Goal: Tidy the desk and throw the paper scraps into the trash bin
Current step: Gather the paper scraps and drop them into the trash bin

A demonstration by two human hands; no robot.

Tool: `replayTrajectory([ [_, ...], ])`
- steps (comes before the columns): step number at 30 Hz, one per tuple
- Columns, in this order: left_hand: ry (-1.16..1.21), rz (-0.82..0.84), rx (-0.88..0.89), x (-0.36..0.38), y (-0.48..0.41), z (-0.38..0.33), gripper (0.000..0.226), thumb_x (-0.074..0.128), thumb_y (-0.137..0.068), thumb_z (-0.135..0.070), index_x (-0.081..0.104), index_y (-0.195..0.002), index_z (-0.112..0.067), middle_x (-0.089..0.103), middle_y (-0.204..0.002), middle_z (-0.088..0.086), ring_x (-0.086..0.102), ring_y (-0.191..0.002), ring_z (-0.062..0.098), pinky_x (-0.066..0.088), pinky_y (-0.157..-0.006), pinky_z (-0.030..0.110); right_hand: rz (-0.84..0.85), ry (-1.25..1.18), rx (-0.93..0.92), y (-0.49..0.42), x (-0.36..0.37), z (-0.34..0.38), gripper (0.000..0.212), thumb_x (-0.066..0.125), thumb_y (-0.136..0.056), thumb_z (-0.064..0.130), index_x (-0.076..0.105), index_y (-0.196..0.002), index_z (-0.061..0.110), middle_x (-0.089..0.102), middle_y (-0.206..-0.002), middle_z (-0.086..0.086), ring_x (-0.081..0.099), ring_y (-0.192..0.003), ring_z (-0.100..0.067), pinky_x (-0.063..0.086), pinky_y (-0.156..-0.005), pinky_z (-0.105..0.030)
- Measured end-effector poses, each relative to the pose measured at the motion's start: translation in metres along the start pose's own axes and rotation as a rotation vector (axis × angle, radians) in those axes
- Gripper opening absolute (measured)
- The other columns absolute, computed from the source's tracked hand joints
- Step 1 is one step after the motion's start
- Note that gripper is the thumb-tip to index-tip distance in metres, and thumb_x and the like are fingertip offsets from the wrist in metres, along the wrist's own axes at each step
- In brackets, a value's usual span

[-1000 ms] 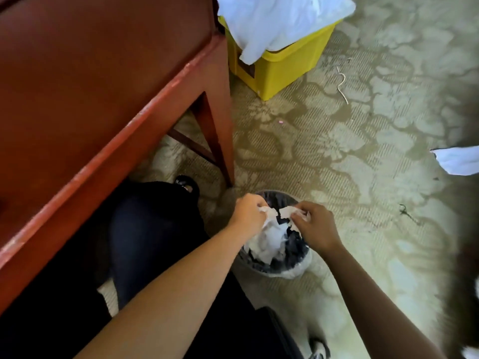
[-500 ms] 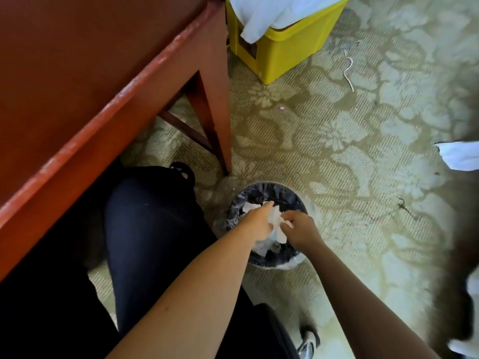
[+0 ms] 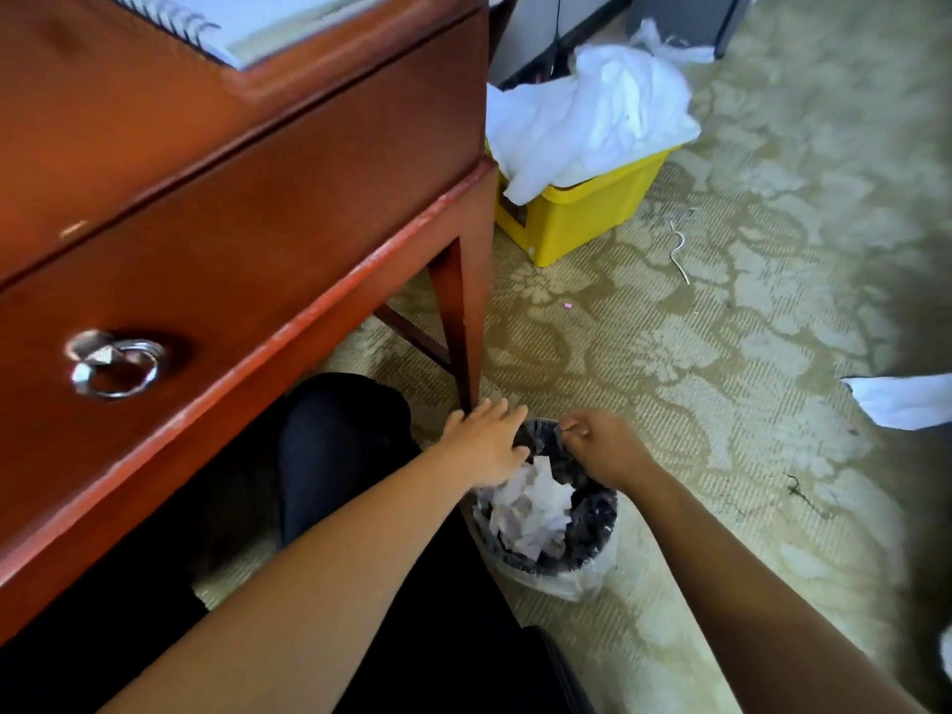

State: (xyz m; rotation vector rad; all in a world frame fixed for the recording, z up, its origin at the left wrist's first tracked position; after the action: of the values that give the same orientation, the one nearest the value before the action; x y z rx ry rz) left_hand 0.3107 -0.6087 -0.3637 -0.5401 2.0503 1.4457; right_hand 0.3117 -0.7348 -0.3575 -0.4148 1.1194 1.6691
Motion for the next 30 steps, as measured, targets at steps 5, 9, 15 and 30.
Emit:
replayTrajectory([
  [5,-0.098,-0.125,0.050,-0.081,0.081,0.005,0.068,0.028,-0.099,-0.049,-0.009,-0.151,-0.025,-0.007,-0.160,-0.001,-0.006,-0.148,0.018,0.005,-0.119,0.045,-0.123,0.113,-0.181,0.024,-0.071,0.084,0.014,0.049,-0.092,0.017,0.062,-0.091,0.018,0.062,-0.093,-0.003,0.058,-0.089,-0.024,0.046,-0.077,-0.031],
  [9,-0.261,-0.330,0.163,-0.138,0.173,0.002,0.063,0.029,-0.099,-0.046,-0.001,-0.151,-0.027,-0.002,-0.160,-0.005,-0.005,-0.147,0.011,0.001,-0.118,0.037,-0.300,0.171,-0.335,0.066,-0.129,0.163,0.011,0.053,-0.090,0.024,0.064,-0.092,0.020,0.067,-0.094,0.000,0.061,-0.087,-0.023,0.048,-0.074,-0.033],
  [15,-0.232,-0.561,0.099,-0.186,0.299,0.042,0.062,0.032,-0.098,-0.047,0.002,-0.150,-0.034,-0.001,-0.159,-0.012,-0.006,-0.145,0.001,-0.004,-0.116,0.030,-0.650,0.050,-0.614,0.143,-0.168,0.279,0.010,0.056,-0.087,0.025,0.064,-0.092,0.026,0.067,-0.090,0.010,0.062,-0.091,-0.019,0.052,-0.077,-0.038],
  [30,0.015,-0.806,-0.585,-0.139,0.523,0.279,0.066,0.035,-0.097,-0.049,0.003,-0.151,-0.032,0.001,-0.160,-0.007,-0.002,-0.147,0.010,0.003,-0.118,0.037,-0.321,0.383,-1.204,0.245,0.002,0.569,0.035,0.047,-0.095,0.034,0.051,-0.130,0.030,0.052,-0.136,0.005,0.046,-0.127,-0.017,0.044,-0.097,-0.034],
])
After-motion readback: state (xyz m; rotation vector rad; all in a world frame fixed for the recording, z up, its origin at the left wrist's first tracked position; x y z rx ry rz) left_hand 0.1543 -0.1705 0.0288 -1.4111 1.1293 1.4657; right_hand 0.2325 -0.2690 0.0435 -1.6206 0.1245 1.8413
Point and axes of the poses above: each hand's wrist, its own y-axis away from the middle knuckle, its own x-axis out of the palm, z = x × y, the point moved 9 cm from there along -y, towards the middle knuckle
